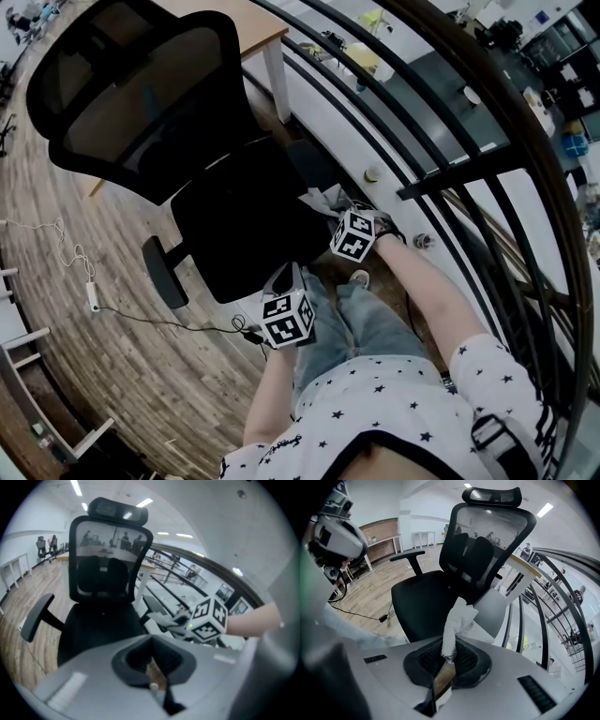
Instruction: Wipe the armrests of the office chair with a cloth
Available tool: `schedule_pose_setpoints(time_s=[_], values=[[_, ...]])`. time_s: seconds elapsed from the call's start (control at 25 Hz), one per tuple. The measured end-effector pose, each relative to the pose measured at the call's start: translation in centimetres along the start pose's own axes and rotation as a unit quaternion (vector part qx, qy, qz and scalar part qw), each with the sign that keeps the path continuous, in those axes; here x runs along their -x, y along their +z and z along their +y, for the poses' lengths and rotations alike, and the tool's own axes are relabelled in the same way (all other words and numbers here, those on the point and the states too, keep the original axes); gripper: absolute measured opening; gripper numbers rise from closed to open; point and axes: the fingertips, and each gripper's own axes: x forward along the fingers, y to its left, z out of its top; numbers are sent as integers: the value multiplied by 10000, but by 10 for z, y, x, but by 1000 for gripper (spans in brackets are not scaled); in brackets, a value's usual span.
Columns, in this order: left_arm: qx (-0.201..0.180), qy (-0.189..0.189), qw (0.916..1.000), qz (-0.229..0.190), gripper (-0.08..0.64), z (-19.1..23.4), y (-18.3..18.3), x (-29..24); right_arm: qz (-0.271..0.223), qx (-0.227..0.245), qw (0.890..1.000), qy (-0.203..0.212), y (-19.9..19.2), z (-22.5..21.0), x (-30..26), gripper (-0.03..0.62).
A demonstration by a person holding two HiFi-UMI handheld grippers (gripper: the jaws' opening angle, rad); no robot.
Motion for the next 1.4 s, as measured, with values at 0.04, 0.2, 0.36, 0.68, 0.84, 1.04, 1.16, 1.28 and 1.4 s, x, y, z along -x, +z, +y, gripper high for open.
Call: schedule_pose_setpoints(time_s=[0.04, 0.2, 0.36, 0.68, 0.84, 1.04, 1.16, 1.28, 1.4], values=[[6, 7, 10000, -9, 6, -1, -1, 1, 13, 42, 10000, 20, -1, 3, 0, 29], [12, 37, 10000, -47, 6, -6, -4, 5, 97, 111, 9999, 68, -7, 13, 1, 29], [34, 60, 9999, -81, 6, -12, -8, 9, 147, 45, 9997, 196, -12, 21, 3, 29], [124, 205, 9994, -233, 6, -17, -10, 19, -30, -56, 9999, 89, -9, 17, 22, 29], [161, 287, 9989, -346, 6, -20, -7, 26, -253, -102, 9996, 12, -7, 17, 41, 29], [208, 381, 9980, -467, 6, -26, -3, 32, -616, -213, 9979, -47, -2, 18, 70, 29], [212, 410, 9975, -526, 6, -31, 0, 37, -799, -358, 9962, -35, -1, 21, 88, 29], [194, 412, 9973, -573, 6, -35, 3, 41, -973, -521, 9939, -42, 0, 24, 106, 29], [153, 408, 9971, -624, 6, -39, 8, 45, -1122, -640, 9916, -73, 3, 28, 122, 31]])
